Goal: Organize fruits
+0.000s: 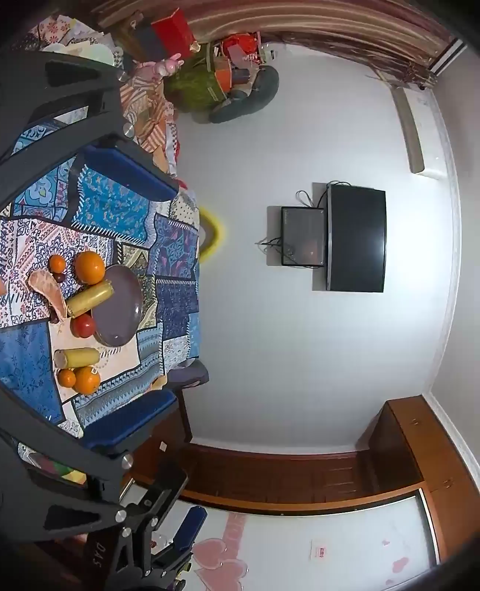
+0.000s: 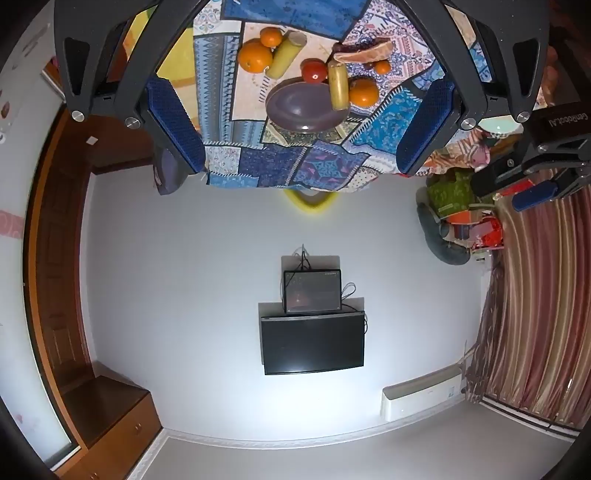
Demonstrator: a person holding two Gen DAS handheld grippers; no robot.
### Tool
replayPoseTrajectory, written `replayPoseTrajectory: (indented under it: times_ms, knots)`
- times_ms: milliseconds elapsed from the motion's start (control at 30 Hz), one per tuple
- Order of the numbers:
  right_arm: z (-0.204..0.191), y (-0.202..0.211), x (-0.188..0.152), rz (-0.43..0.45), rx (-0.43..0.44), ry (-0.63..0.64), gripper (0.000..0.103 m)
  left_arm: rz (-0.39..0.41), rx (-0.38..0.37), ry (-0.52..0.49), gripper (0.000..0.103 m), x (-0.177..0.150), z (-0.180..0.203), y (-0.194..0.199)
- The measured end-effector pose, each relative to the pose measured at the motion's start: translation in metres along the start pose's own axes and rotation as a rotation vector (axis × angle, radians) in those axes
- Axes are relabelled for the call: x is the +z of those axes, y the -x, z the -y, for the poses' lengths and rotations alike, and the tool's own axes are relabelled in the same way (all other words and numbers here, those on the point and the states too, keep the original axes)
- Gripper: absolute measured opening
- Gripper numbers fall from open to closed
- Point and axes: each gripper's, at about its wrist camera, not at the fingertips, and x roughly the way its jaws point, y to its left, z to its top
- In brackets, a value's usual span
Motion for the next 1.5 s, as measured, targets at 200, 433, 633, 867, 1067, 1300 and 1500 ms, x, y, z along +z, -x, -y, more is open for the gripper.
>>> replayPoseTrajectory:
  times_ms: [200, 433, 633, 867, 1067, 1300, 1500]
  knots:
    - [-0.002, 0.001, -0.002, -0.003, 0.006, 0.002, 0.103, 0.006, -0.001, 0.008, 0.103, -0.003, -0.003, -0.004]
    - [0.001, 0.002, 0.000, 0.006, 0.002, 0.003, 0.103, 0.010, -0.007, 0.011, 0.103, -0.006, -0.003, 0.001]
    - [0.003, 0.008, 0.011, 0.011, 0.003, 0.001, 0.103, -0.004, -0.005, 0.018, 0.103, -0.003, -0.004, -0.005]
    - [0.002, 0.010, 0.010, 0.015, 0.002, -0.001, 0.103, -0.005, -0.006, 0.017, 0.103, -0.002, -0.004, -0.004]
    - [0.000, 0.009, 0.008, 0.017, 0.001, -0.003, 0.103, -0.005, -0.012, 0.020, 0.103, -0.002, -0.004, -0.003]
    - [0.000, 0.009, 0.006, 0.015, 0.001, -0.005, 0.103, -0.005, -0.012, 0.020, 0.103, -0.002, -0.004, -0.002]
    - [0.000, 0.009, 0.006, 0.015, 0.001, -0.006, 0.103, -0.006, -0.011, 0.018, 0.103, -0.002, -0.004, 0.001]
